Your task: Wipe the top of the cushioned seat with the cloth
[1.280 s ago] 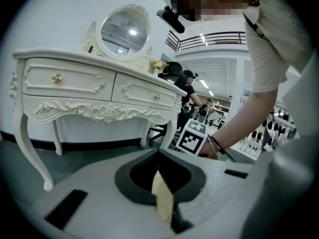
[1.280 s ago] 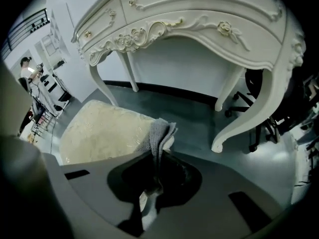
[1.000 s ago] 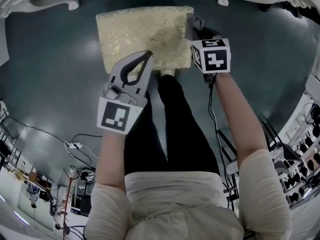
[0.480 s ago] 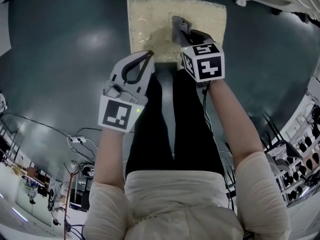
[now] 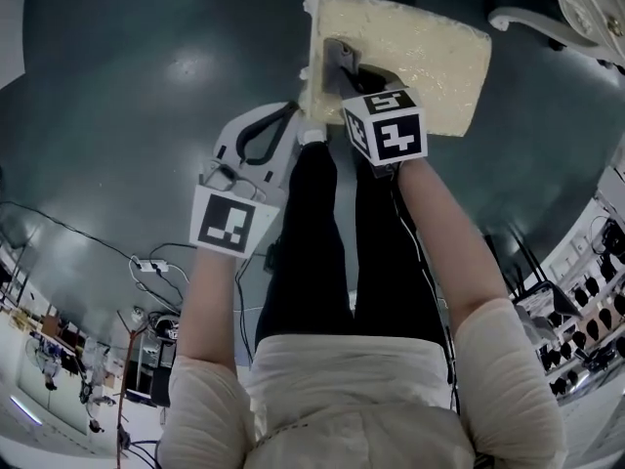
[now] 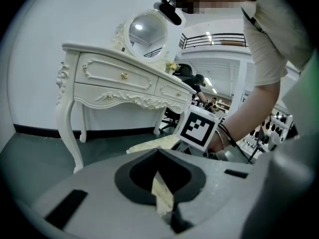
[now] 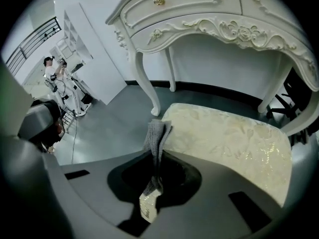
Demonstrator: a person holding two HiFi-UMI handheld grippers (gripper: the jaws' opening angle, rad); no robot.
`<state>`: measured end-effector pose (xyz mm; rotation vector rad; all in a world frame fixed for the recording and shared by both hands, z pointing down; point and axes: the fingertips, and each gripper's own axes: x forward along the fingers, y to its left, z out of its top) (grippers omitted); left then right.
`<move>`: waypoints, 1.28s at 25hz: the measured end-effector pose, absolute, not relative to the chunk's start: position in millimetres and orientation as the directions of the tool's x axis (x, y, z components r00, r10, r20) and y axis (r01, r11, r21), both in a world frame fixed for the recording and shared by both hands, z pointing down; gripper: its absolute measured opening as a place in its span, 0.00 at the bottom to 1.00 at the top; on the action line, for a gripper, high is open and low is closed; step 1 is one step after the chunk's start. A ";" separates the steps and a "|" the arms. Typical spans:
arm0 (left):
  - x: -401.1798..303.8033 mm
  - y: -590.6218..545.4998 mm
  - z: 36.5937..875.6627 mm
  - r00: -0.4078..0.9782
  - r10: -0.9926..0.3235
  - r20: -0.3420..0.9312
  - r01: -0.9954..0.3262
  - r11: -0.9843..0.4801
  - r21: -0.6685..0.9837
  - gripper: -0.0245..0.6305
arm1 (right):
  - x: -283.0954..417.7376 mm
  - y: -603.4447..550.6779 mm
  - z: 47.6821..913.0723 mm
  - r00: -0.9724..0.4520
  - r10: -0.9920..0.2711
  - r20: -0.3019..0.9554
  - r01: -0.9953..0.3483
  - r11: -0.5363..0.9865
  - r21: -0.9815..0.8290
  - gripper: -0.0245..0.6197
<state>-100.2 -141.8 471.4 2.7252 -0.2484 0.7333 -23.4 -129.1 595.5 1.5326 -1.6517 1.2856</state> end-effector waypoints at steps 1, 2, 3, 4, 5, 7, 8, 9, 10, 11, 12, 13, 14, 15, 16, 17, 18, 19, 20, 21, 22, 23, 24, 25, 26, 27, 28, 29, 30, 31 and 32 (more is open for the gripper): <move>-102.8 -143.3 472.4 0.854 -0.086 0.513 -0.245 -0.937 0.250 0.04 | -26.4 -130.9 597.8 -0.209 -0.435 0.876 -0.956 -0.099 -0.278 0.08; -105.2 -145.0 473.5 0.855 -0.088 0.511 -0.248 -0.935 0.254 0.04 | -28.4 -132.6 599.9 -0.209 -0.432 0.877 -0.956 -0.098 -0.277 0.08; -107.4 -146.7 474.5 0.855 -0.091 0.511 -0.254 -0.932 0.259 0.04 | -29.7 -134.1 601.7 -0.209 -0.429 0.879 -0.956 -0.099 -0.275 0.08; -109.5 -148.0 475.4 0.854 -0.094 0.511 -0.259 -0.929 0.263 0.04 | -30.4 -135.2 603.1 -0.208 -0.428 0.879 -0.956 -0.099 -0.275 0.08; -111.5 -148.9 476.2 0.852 -0.096 0.514 -0.263 -0.928 0.263 0.04 | -30.9 -136.0 604.0 -0.211 -0.429 0.878 -0.956 -0.098 -0.277 0.08; -114.0 -149.4 477.1 0.846 -0.097 0.524 -0.259 -0.934 0.245 0.04 | -32.1 -136.4 604.8 -0.227 -0.438 0.870 -0.952 -0.088 -0.293 0.08; -114.4 -149.1 477.5 0.842 -0.097 0.530 -0.254 -0.939 0.232 0.04 | -32.3 -135.7 604.7 -0.237 -0.441 0.866 -0.949 -0.084 -0.302 0.08; -114.0 -148.9 477.7 0.839 -0.097 0.535 -0.251 -0.942 0.223 0.04 | -31.8 -134.5 604.4 -0.244 -0.443 0.863 -0.947 -0.082 -0.310 0.08; -112.6 -149.3 477.6 0.838 -0.098 0.537 -0.250 -0.943 0.219 0.04 | -30.3 -133.1 604.0 -0.247 -0.442 0.862 -0.946 -0.083 -0.314 0.08; -110.2 -150.1 477.2 0.839 -0.098 0.536 -0.250 -0.943 0.219 0.04 | -27.8 -131.4 603.8 -0.248 -0.441 0.862 -0.945 -0.087 -0.316 0.08; -107.1 -151.0 477.0 0.840 -0.098 0.534 -0.250 -0.943 0.219 0.04 | -24.2 -129.4 603.9 -0.246 -0.442 0.863 -0.944 -0.093 -0.316 0.08; -103.4 -151.5 476.9 0.840 -0.098 0.534 -0.248 -0.944 0.217 0.04 | -19.8 -126.8 604.5 -0.243 -0.443 0.863 -0.943 -0.101 -0.317 0.08; -99.1 -151.7 476.8 0.840 -0.098 0.534 -0.246 -0.946 0.213 0.04 | -14.6 -123.7 605.1 -0.240 -0.446 0.862 -0.941 -0.110 -0.319 0.08; -94.3 -151.3 476.5 0.841 -0.098 0.533 -0.243 -0.947 0.208 0.04 | -8.8 -119.8 605.8 -0.238 -0.449 0.862 -0.939 -0.121 -0.322 0.08; -89.4 -150.3 475.9 0.842 -0.098 0.530 -0.239 -0.949 0.206 0.04 | -3.0 -115.1 606.2 -0.235 -0.450 0.861 -0.937 -0.132 -0.325 0.08; -84.8 -148.9 475.3 0.844 -0.096 0.528 -0.237 -0.949 0.206 0.04 | 2.3 -110.1 606.6 -0.232 -0.451 0.862 -0.934 -0.144 -0.327 0.08; -80.6 -147.4 475.0 0.844 -0.094 0.528 -0.236 -0.949 0.208 0.04 | 7.3 -105.5 606.8 -0.229 -0.451 0.863 -0.932 -0.153 -0.327 0.08; -76.2 -145.7 474.9 0.844 -0.091 0.528 -0.233 -0.950 0.209 0.04 | 12.2 -101.5 607.0 -0.226 -0.450 0.864 -0.932 -0.159 -0.327 0.08; -71.1 -143.7 475.2 0.845 -0.087 0.528 -0.229 -0.951 0.210 0.04 | 17.6 -98.0 607.4 -0.224 -0.450 0.865 -0.932 -0.162 -0.325 0.08; -65.1 -141.2 476.0 0.846 -0.083 0.526 -0.225 -0.951 0.210 0.04 | 23.6 -94.6 608.3 -0.221 -0.449 0.866 -0.932 -0.164 -0.323 0.08; -58.7 -137.9 477.3 0.847 -0.079 0.525 -0.220 -0.952 0.211 0.04 | 29.8 -91.1 609.7 -0.220 -0.449 0.866 -0.932 -0.166 -0.323 0.08; -52.7 -133.8 478.9 0.847 -0.073 0.526 -0.213 -0.954 0.212 0.04 | 35.6 -87.4 611.1 -0.220 -0.450 0.865 -0.931 -0.168 -0.325 0.08; -47.2 -129.2 480.5 0.846 -0.066 0.529 -0.207 -0.955 0.212 0.04 | 40.7 -83.6 612.2 -0.222 -0.452 0.864 -0.929 -0.171 -0.329 0.08; -42.3 -124.4 481.9 0.845 -0.059 0.532 -0.201 -0.956 0.213 0.04 | 45.0 -80.0 612.9 -0.224 -0.454 0.862 -0.927 -0.174 -0.333 0.08; -37.7 -119.7 482.8 0.843 -0.052 0.535 -0.196 -0.957 0.215 0.04 | 48.8 -76.5 613.1 -0.225 -0.456 0.861 -0.925 -0.176 -0.336 0.08; -32.9 -115.2 483.4 0.842 -0.047 0.537 -0.191 -0.957 0.217 0.04 | 52.7 -73.1 613.0 -0.226 -0.457 0.860 -0.925 -0.176 -0.337 0.08; -27.5 -110.7 483.8 0.842 -0.041 0.538 -0.186 -0.958 0.217 0.04 | 57.1 -69.3 612.9 -0.226 -0.456 0.861 -0.925 -0.175 -0.336 0.08; -21.2 -106.0 484.2 0.842 -0.037 0.539 -0.181 -0.959 0.217 0.04 | 62.6 -64.8 613.0 -0.226 -0.455 0.862 -0.926 -0.175 -0.335 0.08; -13.8 -101.1 484.4 0.842 -0.033 0.539 -0.175 -0.961 0.215 0.04 | 69.8 -59.3 613.0 -0.224 -0.453 0.863 -0.926 -0.176 -0.333 0.08; -5.4 -96.2 484.1 0.842 -0.030 0.538 -0.170 -0.962 0.213 0.04 | 78.3 -53.3 612.9 -0.222 -0.452 0.864 -0.926 -0.179 -0.332 0.08; 3.3 -91.7 483.2 0.843 -0.028 0.537 -0.166 -0.963 0.211 0.04 | 87.5 -47.1 612.4 -0.220 -0.452 0.864 -0.926 -0.183 -0.331 0.08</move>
